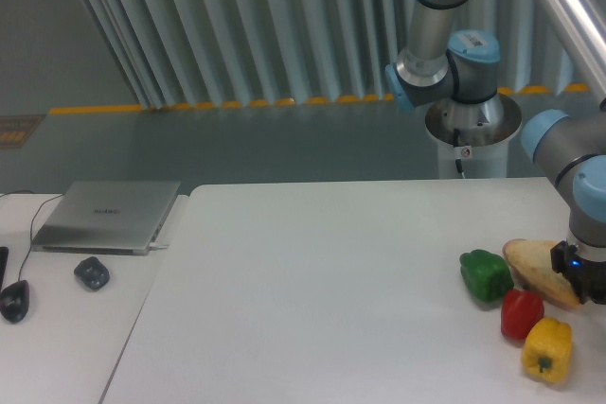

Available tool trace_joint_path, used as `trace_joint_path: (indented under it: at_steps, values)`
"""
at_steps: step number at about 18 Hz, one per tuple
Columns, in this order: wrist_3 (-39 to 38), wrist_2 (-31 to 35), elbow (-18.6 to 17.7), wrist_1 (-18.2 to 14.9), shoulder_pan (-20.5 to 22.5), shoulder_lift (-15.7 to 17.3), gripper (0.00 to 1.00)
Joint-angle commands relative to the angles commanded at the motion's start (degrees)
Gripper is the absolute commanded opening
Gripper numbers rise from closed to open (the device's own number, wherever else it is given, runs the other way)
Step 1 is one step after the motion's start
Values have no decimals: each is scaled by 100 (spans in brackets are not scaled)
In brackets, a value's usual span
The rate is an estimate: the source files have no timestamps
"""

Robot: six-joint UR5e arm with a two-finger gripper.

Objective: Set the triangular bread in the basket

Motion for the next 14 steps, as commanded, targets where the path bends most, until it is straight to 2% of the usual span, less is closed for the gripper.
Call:
trace_joint_path:
  at_steps: [5,10,13,14]
  values:
    - [61,-26,440,-545,53,70,0]
    - [79,-430,782,-642,123,202,0]
    - [88,-439,713,-634,114,255,0]
    - [245,-492,626,-634,123,333,8]
